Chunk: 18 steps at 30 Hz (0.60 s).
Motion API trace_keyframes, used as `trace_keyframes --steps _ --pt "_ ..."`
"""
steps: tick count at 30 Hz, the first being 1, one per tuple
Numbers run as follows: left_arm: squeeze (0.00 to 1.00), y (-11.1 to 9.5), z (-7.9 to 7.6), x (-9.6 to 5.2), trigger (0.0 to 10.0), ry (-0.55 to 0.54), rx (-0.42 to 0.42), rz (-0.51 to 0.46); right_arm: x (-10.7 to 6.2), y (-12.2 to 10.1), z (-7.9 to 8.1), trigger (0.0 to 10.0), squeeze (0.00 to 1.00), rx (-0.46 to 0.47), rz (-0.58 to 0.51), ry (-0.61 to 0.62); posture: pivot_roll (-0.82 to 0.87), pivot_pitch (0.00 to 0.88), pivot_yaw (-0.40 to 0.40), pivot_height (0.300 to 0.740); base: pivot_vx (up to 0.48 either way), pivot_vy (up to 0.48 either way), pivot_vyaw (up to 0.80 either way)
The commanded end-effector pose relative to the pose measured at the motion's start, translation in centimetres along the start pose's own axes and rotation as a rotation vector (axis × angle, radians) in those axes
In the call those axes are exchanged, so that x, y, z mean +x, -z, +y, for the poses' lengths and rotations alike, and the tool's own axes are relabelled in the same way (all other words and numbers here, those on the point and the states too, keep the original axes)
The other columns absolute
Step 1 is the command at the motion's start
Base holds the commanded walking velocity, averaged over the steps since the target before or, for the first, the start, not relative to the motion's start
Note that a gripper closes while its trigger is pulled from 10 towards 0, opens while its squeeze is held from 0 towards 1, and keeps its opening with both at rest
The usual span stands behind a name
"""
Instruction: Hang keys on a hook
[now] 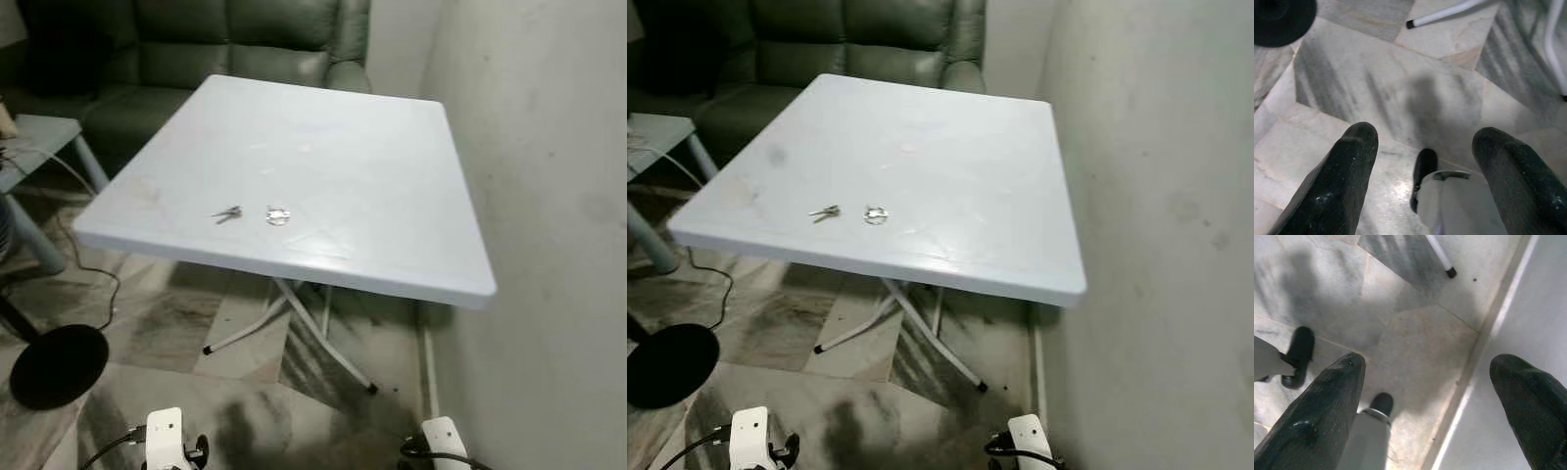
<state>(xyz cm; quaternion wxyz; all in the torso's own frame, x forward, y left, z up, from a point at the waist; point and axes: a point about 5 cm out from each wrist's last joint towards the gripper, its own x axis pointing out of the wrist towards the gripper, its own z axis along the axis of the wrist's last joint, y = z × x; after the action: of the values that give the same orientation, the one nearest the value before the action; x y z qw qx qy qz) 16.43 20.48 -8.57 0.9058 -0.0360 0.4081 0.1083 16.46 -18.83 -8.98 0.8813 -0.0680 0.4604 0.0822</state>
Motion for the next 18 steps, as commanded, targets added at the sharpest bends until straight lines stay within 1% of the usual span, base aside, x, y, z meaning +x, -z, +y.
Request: trace_keyframes --steps 1,18 --pt "0.00 0.13 0.17 -0.03 10.0 -0.007 -0.005 0.007 -0.02 -0.06 -0.19 10.0 0.00 0.008 -0.004 0.015 -0.06 0.000 -0.033 0.740 0.000 0.270 0.00" --pt "0.00 0.46 0.07 -0.11 10.0 -0.008 -0.026 0.020 -0.08 0.04 -0.40 10.0 0.00 0.026 -0.007 0.024 -0.07 0.000 -0.036 0.740 0.000 0.480 0.00"
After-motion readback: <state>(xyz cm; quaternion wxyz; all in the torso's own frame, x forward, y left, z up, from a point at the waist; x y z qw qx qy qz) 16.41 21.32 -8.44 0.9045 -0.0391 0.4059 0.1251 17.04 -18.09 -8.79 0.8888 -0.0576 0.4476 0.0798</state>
